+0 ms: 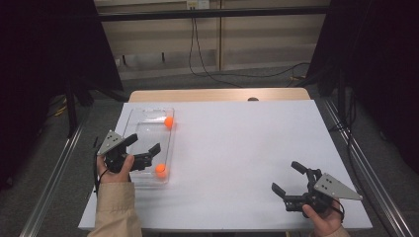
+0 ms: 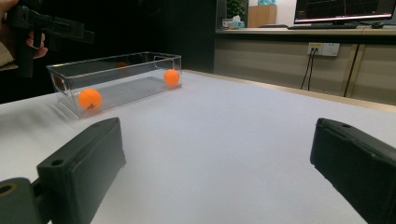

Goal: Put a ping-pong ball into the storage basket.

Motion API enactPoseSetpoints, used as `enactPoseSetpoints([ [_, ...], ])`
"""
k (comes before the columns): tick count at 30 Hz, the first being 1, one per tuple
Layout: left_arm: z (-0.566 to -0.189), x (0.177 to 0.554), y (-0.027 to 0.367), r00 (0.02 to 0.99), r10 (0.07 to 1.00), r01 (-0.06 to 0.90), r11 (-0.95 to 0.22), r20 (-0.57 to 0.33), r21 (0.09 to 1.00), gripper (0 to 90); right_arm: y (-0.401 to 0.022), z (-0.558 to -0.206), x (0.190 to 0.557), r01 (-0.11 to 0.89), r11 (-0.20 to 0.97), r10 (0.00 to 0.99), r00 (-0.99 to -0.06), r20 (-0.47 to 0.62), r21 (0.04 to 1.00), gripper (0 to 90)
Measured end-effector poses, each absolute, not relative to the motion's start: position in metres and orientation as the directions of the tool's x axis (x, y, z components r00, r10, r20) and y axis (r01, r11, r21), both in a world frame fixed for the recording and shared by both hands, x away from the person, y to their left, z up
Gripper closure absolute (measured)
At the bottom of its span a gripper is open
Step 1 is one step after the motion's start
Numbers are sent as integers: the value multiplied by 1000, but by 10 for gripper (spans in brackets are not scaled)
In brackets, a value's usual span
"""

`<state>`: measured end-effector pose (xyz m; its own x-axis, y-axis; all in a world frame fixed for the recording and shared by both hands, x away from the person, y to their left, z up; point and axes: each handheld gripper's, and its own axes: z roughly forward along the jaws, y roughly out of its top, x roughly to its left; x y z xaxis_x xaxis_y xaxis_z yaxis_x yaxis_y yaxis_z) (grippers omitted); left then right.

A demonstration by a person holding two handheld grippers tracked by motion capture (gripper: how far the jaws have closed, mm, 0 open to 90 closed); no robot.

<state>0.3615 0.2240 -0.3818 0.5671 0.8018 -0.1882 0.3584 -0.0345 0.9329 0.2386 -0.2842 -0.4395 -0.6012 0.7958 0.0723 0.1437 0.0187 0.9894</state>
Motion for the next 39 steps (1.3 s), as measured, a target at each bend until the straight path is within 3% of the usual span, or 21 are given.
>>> enactPoseSetpoints([
  [39,-401,326,237,610,778,285,-37,-151,958,26,-283,-439,238,140,21,793,-605,69,990,22],
])
